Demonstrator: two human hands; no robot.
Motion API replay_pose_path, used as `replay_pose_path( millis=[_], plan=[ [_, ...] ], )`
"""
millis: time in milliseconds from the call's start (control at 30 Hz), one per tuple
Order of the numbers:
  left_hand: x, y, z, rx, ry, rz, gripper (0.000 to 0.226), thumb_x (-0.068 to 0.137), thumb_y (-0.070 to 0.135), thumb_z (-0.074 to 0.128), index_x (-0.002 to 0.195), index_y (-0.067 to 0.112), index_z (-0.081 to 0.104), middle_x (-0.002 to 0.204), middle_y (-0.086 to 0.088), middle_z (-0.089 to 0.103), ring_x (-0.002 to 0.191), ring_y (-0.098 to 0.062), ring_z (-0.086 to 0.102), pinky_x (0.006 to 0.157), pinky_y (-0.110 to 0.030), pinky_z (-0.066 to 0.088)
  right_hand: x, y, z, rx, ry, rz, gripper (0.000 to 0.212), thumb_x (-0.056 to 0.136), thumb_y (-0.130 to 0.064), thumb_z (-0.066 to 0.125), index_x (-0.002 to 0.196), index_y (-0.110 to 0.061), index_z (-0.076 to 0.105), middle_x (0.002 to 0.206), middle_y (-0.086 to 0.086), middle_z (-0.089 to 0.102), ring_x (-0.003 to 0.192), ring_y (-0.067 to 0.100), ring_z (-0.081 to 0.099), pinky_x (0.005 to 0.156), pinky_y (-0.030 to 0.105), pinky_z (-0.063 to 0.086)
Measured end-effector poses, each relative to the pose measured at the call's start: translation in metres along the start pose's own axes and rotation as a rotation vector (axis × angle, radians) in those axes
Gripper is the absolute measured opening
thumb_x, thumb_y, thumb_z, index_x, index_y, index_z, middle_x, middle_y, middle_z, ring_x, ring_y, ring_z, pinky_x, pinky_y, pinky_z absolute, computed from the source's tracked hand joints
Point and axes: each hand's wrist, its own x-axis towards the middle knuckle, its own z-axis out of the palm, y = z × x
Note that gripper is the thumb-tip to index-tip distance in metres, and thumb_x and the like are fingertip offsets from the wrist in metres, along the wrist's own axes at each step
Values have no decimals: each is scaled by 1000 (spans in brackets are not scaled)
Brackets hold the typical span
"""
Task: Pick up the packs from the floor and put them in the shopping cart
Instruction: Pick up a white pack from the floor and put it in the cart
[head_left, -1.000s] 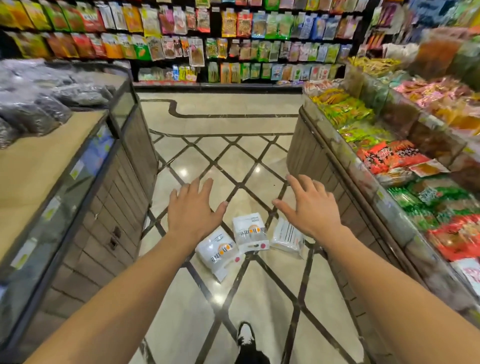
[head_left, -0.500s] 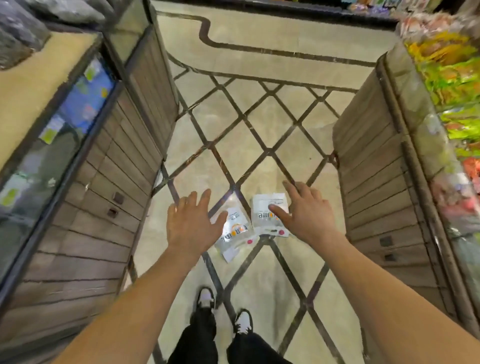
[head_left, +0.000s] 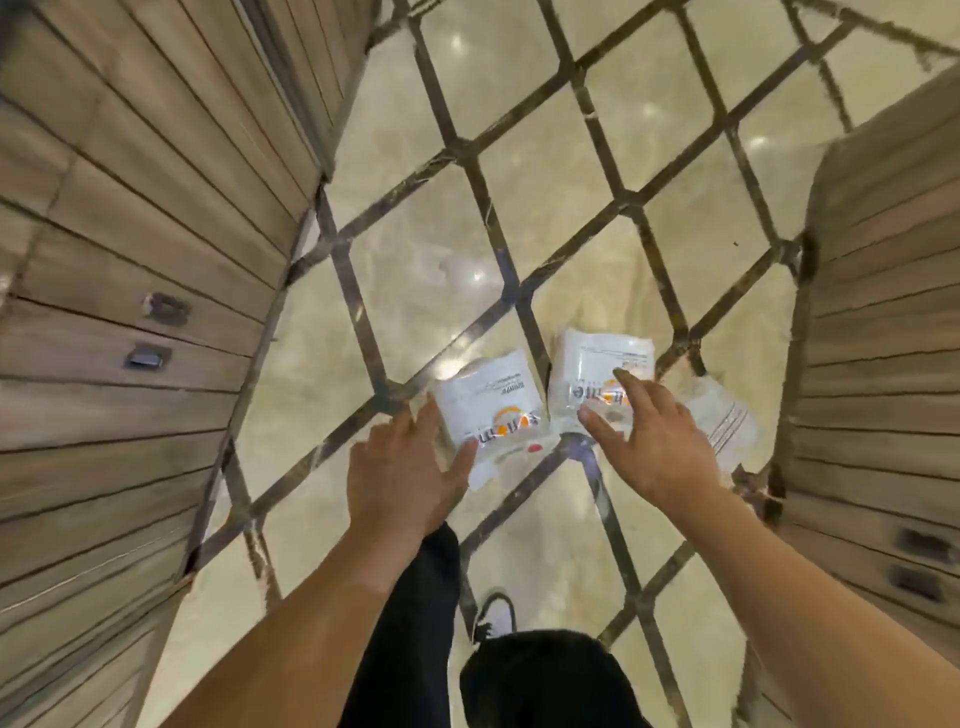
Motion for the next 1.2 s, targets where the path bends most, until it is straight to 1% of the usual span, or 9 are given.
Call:
replay_pose_path(
  millis=[133, 400, 567, 667, 733, 833, 933, 1067, 1200],
  plan=[
    [57, -18, 56, 38, -52, -27, 96, 89, 84, 1, 159, 29, 37, 151, -3, 56, 136, -27, 53, 111, -45, 41, 68, 1, 64, 98, -70, 23, 79, 95, -69, 50, 161, -30, 32, 164, 6, 38, 146, 35, 39, 114, 51, 37],
    [165, -35, 221, -145, -210, -167, 80, 94, 80, 27, 156, 31, 35, 149, -2, 54, 133, -25, 54, 107, -44, 43, 219, 23, 207, 223, -231, 1, 77, 97, -62, 55, 161, -25, 31, 152, 15, 50, 141, 35, 46, 112, 43, 36],
    [238, -37, 322, -481, -125, -394, 84, 87, 87, 34, 155, 39, 23, 144, -2, 58, 124, -35, 62, 98, -57, 53, 292, 49, 287, 259, -254, -12, 84, 95, -60, 61, 161, -20, 27, 153, 14, 47, 141, 34, 46, 110, 41, 37],
    [267, -31, 356, -736, -4, -537, 88, 88, 81, 49, 157, 34, 21, 146, -4, 50, 123, -35, 58, 98, -46, 50, 323, 61, 316, 366, -227, 4, 87, 93, -60, 65, 160, -19, 28, 153, 11, 48, 140, 31, 47, 105, 36, 37],
    [278, -28, 375, -943, 90, -549, 100, 80, 86, 57, 157, 30, 28, 136, 0, 52, 116, -26, 58, 98, -38, 48, 339, 66, 330, 436, -218, 10, 84, 93, -61, 65, 159, -22, 31, 140, 1, 55, 128, 21, 53, 98, 29, 37],
    [284, -23, 398, -1149, 127, -617, 122, 60, 102, 49, 157, 29, 35, 143, -2, 58, 125, -26, 60, 106, -47, 52, 352, 70, 350, 523, -259, -2, 72, 94, -65, 58, 154, -29, 38, 119, -15, 60, 110, 11, 57, 93, 27, 40],
    [288, -17, 405, -1268, 190, -642, 106, 73, 87, 60, 157, 25, 40, 144, -1, 58, 124, -21, 60, 89, -17, 54, 354, 72, 359, 593, -244, -21, 61, 96, -64, 55, 146, -30, 46, 106, -25, 61, 101, 4, 61, 91, 24, 42],
    [284, -11, 385, -1323, 234, -656, 101, 69, 90, 62, 149, 31, 49, 132, 3, 67, 116, -21, 68, 92, -35, 59, 344, 68, 350, 687, -147, -73, 60, 92, -69, 57, 142, -36, 49, 113, -23, 65, 105, -6, 62, 89, 15, 45],
    [274, -1, 316, -1292, 281, -625, 48, 93, 60, 63, 133, 33, 57, 108, 13, 69, 84, 5, 69, 57, -5, 51, 328, 53, 298, 796, -80, -122, 69, 84, -80, 56, 142, -42, 46, 130, -9, 64, 115, 7, 63, 96, 27, 49]
  ],
)
